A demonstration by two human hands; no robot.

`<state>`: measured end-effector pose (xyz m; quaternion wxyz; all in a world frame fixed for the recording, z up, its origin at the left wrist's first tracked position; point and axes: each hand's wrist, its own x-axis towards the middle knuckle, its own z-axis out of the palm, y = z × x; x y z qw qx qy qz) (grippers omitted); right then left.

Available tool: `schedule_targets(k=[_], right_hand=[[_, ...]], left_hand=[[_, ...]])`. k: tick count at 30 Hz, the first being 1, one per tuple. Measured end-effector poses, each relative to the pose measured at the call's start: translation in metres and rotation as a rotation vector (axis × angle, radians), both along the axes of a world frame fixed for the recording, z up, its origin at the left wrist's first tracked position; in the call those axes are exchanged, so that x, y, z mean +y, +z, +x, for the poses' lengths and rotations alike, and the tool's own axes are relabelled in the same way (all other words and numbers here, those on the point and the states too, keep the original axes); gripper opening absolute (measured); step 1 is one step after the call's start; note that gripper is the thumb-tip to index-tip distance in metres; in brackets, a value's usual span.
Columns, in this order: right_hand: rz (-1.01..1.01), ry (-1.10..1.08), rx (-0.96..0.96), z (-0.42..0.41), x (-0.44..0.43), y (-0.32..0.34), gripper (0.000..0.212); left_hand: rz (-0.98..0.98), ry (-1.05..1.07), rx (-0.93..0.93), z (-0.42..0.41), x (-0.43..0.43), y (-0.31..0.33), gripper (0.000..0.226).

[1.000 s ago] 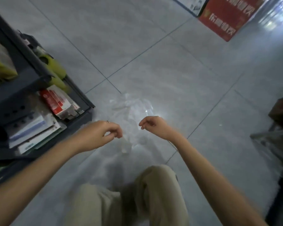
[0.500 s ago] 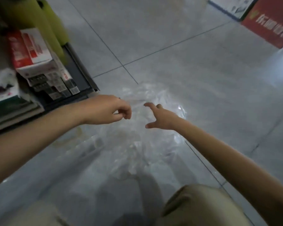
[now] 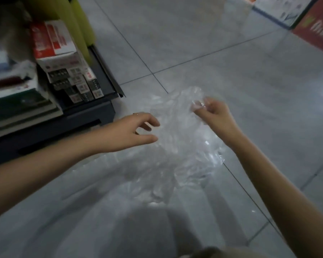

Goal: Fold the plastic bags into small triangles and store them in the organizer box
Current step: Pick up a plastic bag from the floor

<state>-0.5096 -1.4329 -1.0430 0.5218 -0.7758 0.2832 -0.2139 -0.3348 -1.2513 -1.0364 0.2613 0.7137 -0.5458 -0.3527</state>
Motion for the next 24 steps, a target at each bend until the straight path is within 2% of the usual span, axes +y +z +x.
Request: schedule_targets(k=[3, 4, 5, 8, 10, 13, 15, 18, 20, 24], right_hand=[[0.147, 0.076, -0.060, 0.035, 0.035, 0.001, 0.021], [0.193, 0.112, -0.059, 0.051, 0.046, -0.003, 0.023], [0.239, 0.140, -0.055, 0.067, 0.059, -0.008, 0.024], [0.394, 0.196, -0.064, 0.112, 0.098, -0.025, 0.029], [0.452, 0.221, -0.055, 0.137, 0.120, -0.036, 0.025], [0.430, 0.308, -0.004, 0.166, 0.152, -0.047, 0.008], [0.355, 0.373, 0.023, 0.179, 0.171, -0.052, 0.010], [0.276, 0.474, -0.037, 0.189, 0.193, -0.059, 0.023], [0.255, 0.571, -0.067, 0.193, 0.204, -0.065, 0.025], [0.158, 0.746, -0.082, 0.203, 0.230, -0.079, 0.025]], left_hand=[[-0.066, 0.243, 0.125, 0.000, 0.012, -0.003, 0.080], [-0.084, 0.319, 0.126, 0.003, 0.020, -0.004, 0.089], [-0.108, 0.392, 0.121, 0.008, 0.029, -0.005, 0.089], [-0.221, 0.650, 0.094, 0.030, 0.069, -0.010, 0.059], [-0.257, 0.817, 0.055, 0.045, 0.103, -0.014, 0.046], [-0.316, 0.980, 0.062, 0.064, 0.160, -0.021, 0.033], [-0.345, 1.041, 0.054, 0.075, 0.195, -0.025, 0.024], [-0.376, 1.146, -0.028, 0.081, 0.238, -0.036, 0.028], [-0.389, 1.227, -0.060, 0.079, 0.261, -0.045, 0.034], [-0.400, 1.366, -0.083, 0.067, 0.305, -0.057, 0.030]])
